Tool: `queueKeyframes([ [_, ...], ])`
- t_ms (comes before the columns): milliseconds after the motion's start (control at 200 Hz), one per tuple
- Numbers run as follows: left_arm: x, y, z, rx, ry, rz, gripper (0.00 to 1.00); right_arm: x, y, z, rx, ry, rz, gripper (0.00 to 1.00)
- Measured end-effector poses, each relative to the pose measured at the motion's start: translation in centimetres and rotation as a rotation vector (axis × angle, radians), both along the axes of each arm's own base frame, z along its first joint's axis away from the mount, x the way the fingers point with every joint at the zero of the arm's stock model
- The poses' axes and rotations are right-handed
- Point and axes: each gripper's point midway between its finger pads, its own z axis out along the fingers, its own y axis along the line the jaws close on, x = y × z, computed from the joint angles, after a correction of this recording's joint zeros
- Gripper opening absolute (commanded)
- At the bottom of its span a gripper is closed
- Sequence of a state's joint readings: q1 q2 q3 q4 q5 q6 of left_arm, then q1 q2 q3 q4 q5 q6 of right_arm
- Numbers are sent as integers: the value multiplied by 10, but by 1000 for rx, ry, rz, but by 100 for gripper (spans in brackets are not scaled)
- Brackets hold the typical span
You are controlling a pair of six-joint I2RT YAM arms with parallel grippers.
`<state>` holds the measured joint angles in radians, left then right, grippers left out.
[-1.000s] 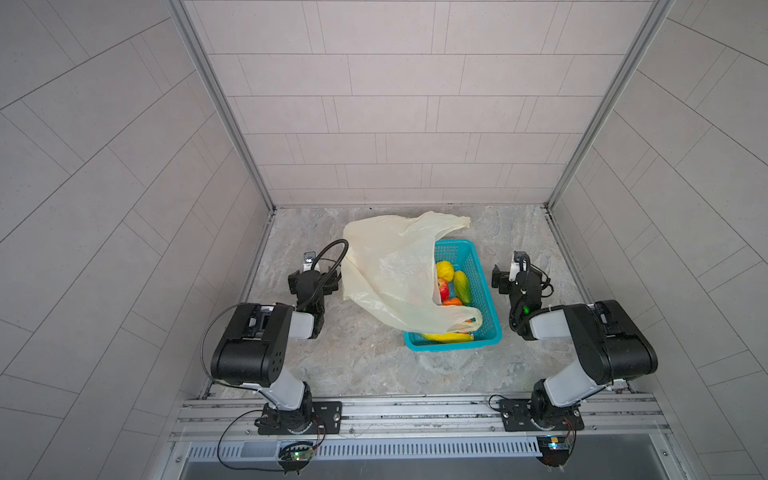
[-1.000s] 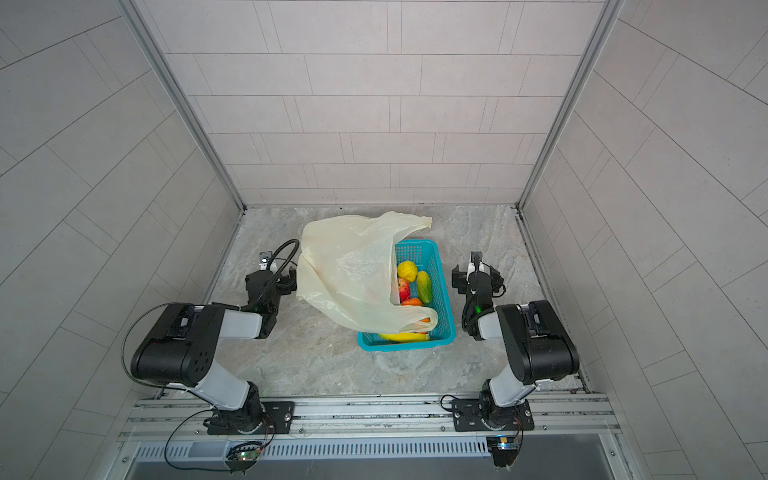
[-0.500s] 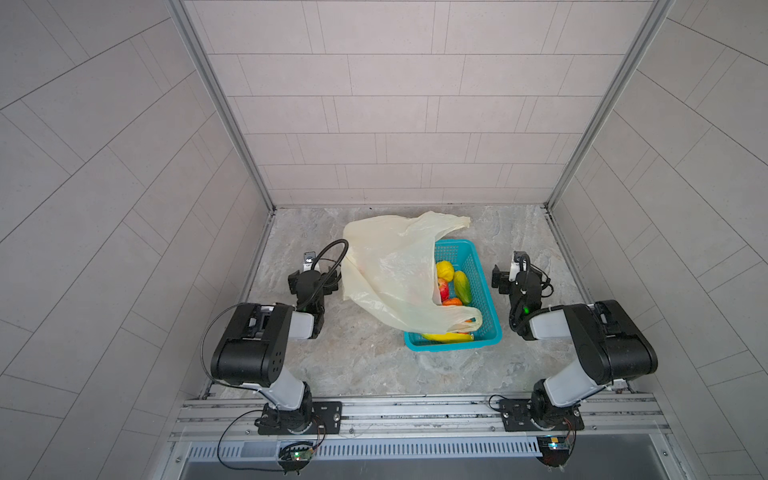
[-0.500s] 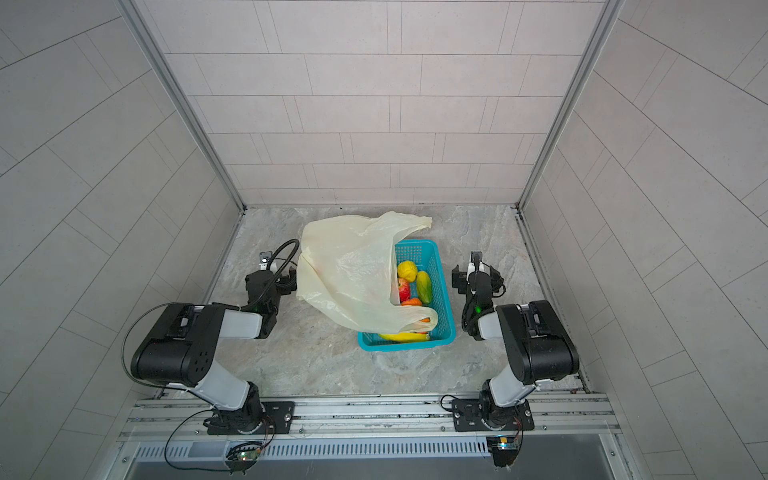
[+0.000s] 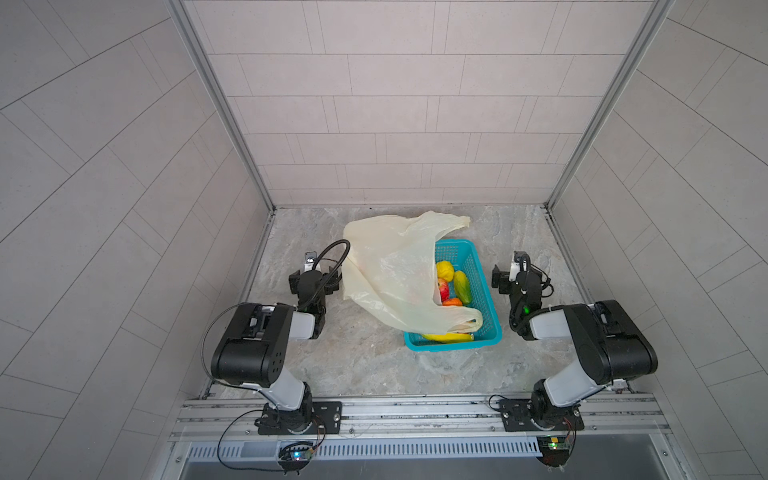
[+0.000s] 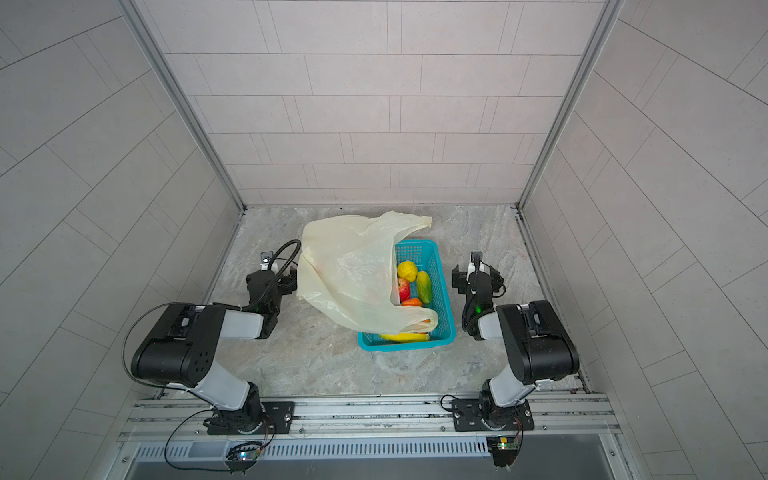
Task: Place the fruits into the plastic bag
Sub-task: 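Reach the left gripper to the bag's handle while the right arm rises toward the basket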
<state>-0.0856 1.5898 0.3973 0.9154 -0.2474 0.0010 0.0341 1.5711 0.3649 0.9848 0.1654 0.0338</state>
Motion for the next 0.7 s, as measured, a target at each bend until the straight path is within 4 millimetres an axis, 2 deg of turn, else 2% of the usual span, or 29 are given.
queueKeyframes([
  [120, 0, 0, 0, -1, 1, -2, 100, -3, -10, -4, 26, 7, -3, 99],
  [255, -1, 4, -3, 9, 49, 25, 100, -3, -5, -7, 37, 36, 21, 97],
  [300, 1, 7, 3, 15, 86, 43, 100, -3, -4, -2, 37, 64, 18, 97],
  [330, 6, 9, 14, 18, 103, 59, 100, -1, -5, 5, 42, 73, 3, 97],
  [365, 14, 11, 37, 25, 95, 78, 100, 3, -8, 21, 68, 62, -27, 94],
  [375, 15, 12, 39, 26, 93, 80, 100, 5, -9, 29, 78, 49, -35, 93],
  [450, 30, 22, 103, 49, 8, 145, 100, 17, -15, 87, 141, -51, -86, 90],
  [505, 27, 33, 140, 64, -65, 214, 100, 18, -18, 130, 200, -134, -126, 89],
  [555, 17, 43, 159, 76, -93, 279, 100, 13, -19, 156, 262, -187, -158, 88],
  [621, 2, 54, 169, 76, -70, 352, 100, 2, -19, 172, 356, -217, -193, 86],
  [701, -5, 54, 183, 61, -14, 377, 100, -10, -13, 163, 446, -184, -207, 86],
])
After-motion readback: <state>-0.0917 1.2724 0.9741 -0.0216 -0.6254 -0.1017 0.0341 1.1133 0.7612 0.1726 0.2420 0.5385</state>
